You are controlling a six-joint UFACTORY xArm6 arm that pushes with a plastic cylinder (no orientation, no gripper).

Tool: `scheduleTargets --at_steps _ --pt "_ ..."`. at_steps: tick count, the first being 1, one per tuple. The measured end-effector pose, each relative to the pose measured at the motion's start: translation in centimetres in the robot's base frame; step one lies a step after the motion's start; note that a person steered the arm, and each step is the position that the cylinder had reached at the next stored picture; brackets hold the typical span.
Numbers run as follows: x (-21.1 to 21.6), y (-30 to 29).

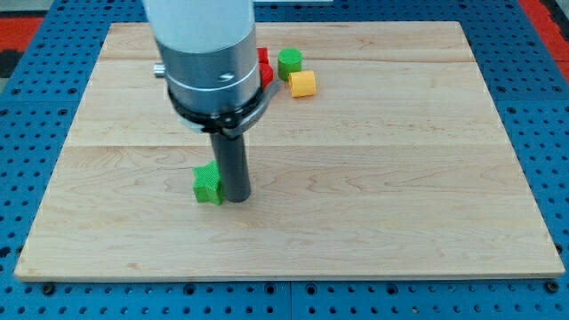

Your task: Push the yellow hexagon towards the bottom

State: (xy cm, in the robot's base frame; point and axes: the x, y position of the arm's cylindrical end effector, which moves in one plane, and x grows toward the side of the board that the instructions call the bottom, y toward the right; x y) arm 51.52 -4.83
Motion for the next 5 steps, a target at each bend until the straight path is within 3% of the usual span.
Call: scheduleTargets --at_steps 1,2,3,5 --pt "-2.9 4.8" --pt "-3.7 3.1" --pt "-9.5 1.4" --pt "-14.6 -19.2"
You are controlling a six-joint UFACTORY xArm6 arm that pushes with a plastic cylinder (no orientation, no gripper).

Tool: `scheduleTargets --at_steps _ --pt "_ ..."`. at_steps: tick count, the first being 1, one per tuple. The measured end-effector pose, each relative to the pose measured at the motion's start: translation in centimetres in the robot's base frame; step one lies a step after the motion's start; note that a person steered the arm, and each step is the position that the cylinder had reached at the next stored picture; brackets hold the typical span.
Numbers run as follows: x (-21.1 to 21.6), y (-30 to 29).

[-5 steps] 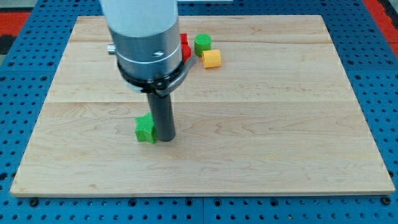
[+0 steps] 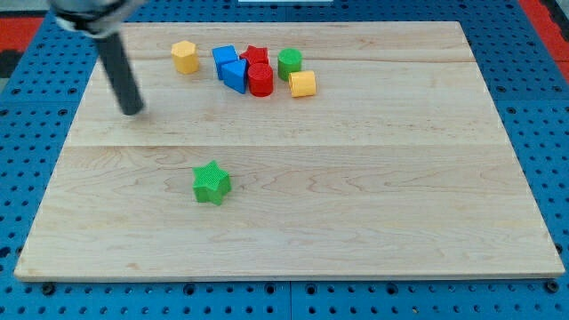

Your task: Push the yellow hexagon towards the bottom

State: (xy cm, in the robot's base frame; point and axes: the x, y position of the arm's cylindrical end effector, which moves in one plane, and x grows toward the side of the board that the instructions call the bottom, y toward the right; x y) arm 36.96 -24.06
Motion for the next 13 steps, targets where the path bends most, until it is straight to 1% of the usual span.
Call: scheduleTargets --at_steps 1,2,3,4,5,6,7,8,9,10,11,12,13 --pt "-4.6 -0.5" --pt "-10.3 2.2" --pt "-12.5 4.6" --pt "-12.5 10.3" --pt "-11.6 13.4" --pt "-8.1 13.2" --pt "-6.9 10.6" --pt "-11.0 12.7" --pt "-11.7 9.4" --pt "-5.3 7.3" --pt "-2.0 5.8" --pt "-3.6 6.2" --pt "-4.0 5.2"
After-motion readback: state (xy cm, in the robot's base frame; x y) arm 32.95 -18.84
